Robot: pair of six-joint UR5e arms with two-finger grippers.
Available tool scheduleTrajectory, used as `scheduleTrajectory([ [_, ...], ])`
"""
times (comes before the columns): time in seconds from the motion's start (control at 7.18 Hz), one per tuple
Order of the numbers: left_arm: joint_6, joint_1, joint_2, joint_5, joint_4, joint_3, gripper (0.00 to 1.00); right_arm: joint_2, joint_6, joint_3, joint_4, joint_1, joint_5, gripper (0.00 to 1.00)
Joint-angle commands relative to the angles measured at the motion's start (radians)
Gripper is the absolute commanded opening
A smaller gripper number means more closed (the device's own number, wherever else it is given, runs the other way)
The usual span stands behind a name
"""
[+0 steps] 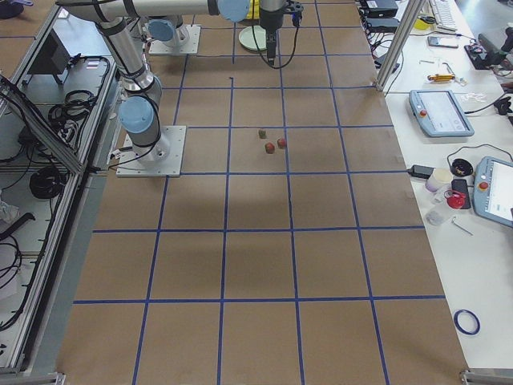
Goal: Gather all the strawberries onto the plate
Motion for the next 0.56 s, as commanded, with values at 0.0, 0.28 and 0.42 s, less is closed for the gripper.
scheduleTrajectory([
  [0.0,-0.001,0.000,0.000,0.000,-0.002,-0.003,1.00,0.089,-0.024,0.025,-0.012,-0.099,0.002,1.00],
  [0.28,-0.001,-0.002,-0.001,0.000,-0.004,-0.006,1.00,0.134,-0.124,0.158,-0.208,-0.165,0.002,1.00],
  [0.42,-0.003,-0.002,-0.001,0.000,-0.004,-0.010,1.00,0.151,-0.130,0.259,-0.355,-0.174,0.001,1.00],
])
